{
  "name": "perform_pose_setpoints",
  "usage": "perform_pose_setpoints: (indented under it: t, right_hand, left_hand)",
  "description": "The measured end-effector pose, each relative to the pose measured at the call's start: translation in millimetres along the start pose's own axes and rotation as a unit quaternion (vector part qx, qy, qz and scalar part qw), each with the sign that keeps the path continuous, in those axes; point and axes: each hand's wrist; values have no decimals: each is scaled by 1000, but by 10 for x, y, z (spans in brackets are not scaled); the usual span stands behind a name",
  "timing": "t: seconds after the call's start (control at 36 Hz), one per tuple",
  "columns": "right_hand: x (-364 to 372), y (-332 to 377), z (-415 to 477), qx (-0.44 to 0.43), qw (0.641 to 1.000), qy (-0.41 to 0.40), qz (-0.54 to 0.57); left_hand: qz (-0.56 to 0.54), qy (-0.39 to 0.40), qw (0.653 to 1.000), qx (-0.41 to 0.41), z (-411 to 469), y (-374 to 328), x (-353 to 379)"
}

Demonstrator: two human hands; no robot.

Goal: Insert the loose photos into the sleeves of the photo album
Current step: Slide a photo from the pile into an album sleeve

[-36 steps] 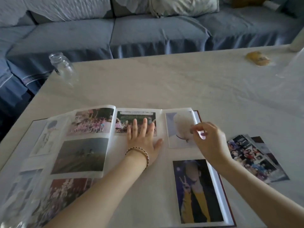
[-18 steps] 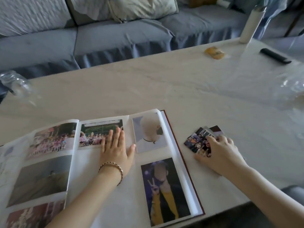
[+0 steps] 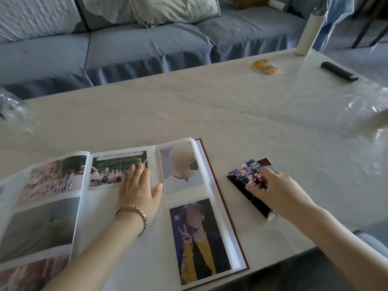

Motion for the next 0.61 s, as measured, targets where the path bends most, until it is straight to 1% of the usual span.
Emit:
perform_pose_setpoints:
  t: [0.06, 0.11, 0.17, 0.19, 0.31, 0.36, 0.42, 0.47, 0.5, 0.53, 0.58, 0.61]
  right_hand:
    - [14, 7, -16, -2, 1000, -26, -13]
    - [48, 8, -15, -7, 996, -35, -82]
    - [55, 21, 4, -7, 989, -5, -148]
    - [51, 29, 12, -6, 987, 15, -162]
    - [47, 49, 11, 8, 990, 47, -131]
    - [39, 49, -7, -6, 991, 37, -126]
    - [5, 58, -40, -16, 995, 18, -96]
    - [-27, 58, -78, -26, 995, 13, -90]
    - [-41, 73, -104, -27, 995, 0, -97]
    - [-40, 88, -130, -33, 994, -34, -101]
    - [-7, 106, -166, -97, 979, -146, -101]
    - [24, 114, -170, -153, 959, -223, -84]
  left_hand:
    - [-20, 6, 1000, 6, -46, -38, -22]
    - [-39, 11, 999, 18, -103, -79, -40]
    - [-62, 11, 997, 36, -160, -118, -59]
    - [-74, 8, 996, 46, -187, -138, -69]
    - [-128, -13, 988, 87, -279, -212, -111]
    - [-158, -24, 981, 108, -319, -245, -141]
    - [-190, -35, 973, 129, -366, -284, -180]
    - [-222, -27, 966, 133, -424, -327, -213]
    - [-244, -14, 961, 129, -451, -350, -226]
    - [-274, 8, 954, 120, -467, -378, -235]
    - [-347, 74, 932, 81, -493, -452, -265]
    - [-390, 124, 911, 49, -501, -497, -292]
Point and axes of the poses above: each hand's wrist, its own z-axis towards the middle knuckle, its own x-axis out of the palm, y = z × x, and after that the axes turned 10 degrees about -x, right-handed
